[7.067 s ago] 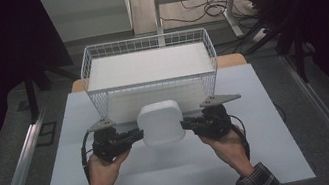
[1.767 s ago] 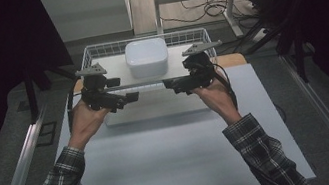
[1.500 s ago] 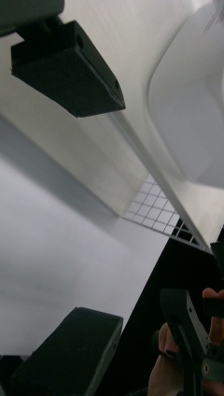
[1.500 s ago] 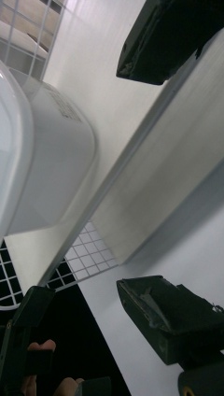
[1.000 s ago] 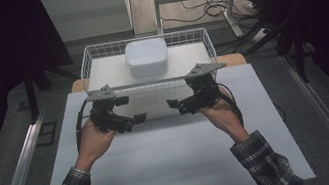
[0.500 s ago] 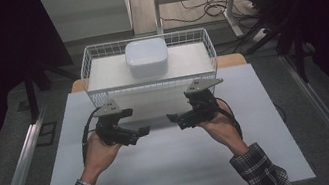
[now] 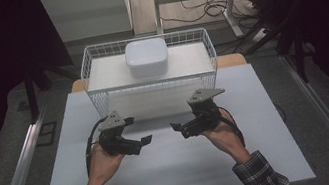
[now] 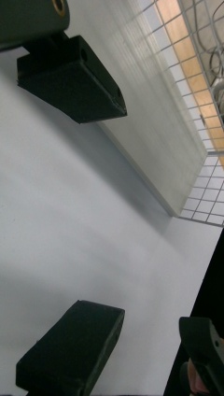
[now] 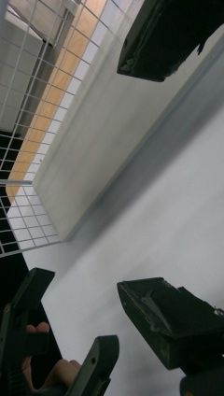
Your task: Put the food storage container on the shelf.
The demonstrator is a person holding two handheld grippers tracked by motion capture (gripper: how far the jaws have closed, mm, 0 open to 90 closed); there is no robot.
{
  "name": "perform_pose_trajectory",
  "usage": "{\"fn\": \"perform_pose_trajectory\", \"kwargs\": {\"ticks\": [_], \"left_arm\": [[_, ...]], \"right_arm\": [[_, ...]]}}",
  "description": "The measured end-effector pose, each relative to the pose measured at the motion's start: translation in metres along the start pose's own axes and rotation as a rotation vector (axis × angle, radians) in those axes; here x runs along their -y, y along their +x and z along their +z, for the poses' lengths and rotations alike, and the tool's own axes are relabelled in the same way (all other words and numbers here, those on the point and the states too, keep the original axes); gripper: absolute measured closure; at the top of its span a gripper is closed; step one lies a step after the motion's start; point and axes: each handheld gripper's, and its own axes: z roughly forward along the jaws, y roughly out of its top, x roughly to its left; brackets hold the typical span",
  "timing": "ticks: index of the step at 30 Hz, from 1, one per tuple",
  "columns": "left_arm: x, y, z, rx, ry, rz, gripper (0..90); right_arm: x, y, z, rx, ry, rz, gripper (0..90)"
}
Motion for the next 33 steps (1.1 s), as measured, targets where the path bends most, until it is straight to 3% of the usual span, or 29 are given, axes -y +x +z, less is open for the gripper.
{"fn": "perform_pose_trajectory", "kwargs": {"ticks": [7,14,33], "left_arm": [[0.01,-0.006,0.002,0.007,0.008,-0.011,5.8],[0.019,-0.012,0.008,0.019,0.028,-0.018,5.9],[0.046,-0.017,-0.001,-0.012,0.033,-0.066,6.4]], "right_arm": [[0.013,0.002,-0.003,0.002,0.017,0.007,0.0],[0.019,0.001,-0.011,0.018,-0.011,0.009,0.0],[0.046,0.012,-0.014,0.021,0.021,0.009,0.0]]}}
